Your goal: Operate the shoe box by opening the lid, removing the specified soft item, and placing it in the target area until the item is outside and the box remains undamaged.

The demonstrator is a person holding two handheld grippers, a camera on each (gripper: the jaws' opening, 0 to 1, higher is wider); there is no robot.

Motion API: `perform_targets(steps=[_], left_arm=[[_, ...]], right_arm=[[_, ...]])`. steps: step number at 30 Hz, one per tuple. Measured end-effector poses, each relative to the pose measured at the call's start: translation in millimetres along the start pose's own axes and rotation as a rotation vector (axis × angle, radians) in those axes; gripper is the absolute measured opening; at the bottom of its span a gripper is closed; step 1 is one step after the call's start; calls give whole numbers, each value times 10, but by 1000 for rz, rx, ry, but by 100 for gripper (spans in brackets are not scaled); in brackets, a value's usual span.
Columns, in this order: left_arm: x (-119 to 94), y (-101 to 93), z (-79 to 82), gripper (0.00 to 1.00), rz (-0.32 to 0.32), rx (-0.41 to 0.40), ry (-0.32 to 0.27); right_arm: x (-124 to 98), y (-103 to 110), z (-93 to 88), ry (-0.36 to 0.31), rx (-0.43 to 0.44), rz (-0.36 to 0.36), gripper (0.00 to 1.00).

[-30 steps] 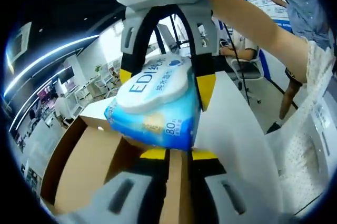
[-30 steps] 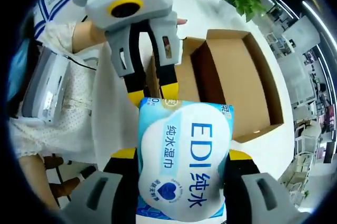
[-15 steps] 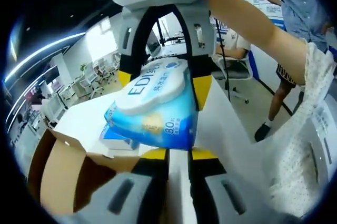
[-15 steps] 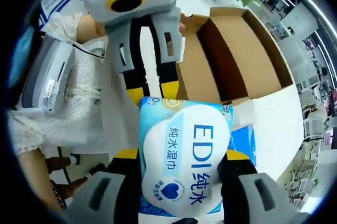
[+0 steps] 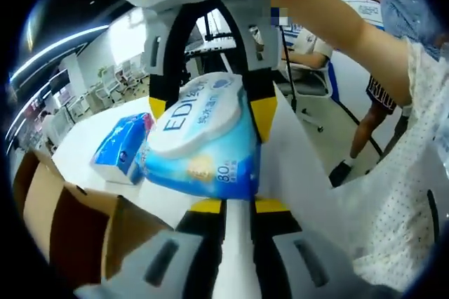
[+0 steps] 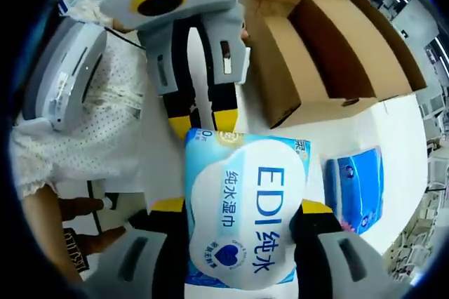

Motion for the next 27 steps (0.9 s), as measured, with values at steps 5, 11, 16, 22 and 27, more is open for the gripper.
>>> perform_targets(steps=[5,11,16,22,27], left_arm=[[86,59,-106,1,22,8,34],[117,237,-163,3,-9,-27,48],[121,251,-118,8,-26,-37,31],[148,255,-83,14,-24,-81,-7],[197,307,-45,21,6,-118,-51]], right_arm=[[178,27,-15,16,-31,28,59],[308,31,-63,14,-61,52,59],[276,23,-91,5,-100,42,59],[271,-35,-145,7,-145,16,60],[266,-118,-202,9,-185,-19,62]])
Point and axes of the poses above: the point that each gripper's makers call its tool centre point, and the gripper's own axes: x roughly forward along the fingers, y roughly to its left, z roughly out of its top, the point moved 6 cm from there along -x, roughly backward along the fingers, and after that the axes turned 1 degree about x, right-handed, at the moved point
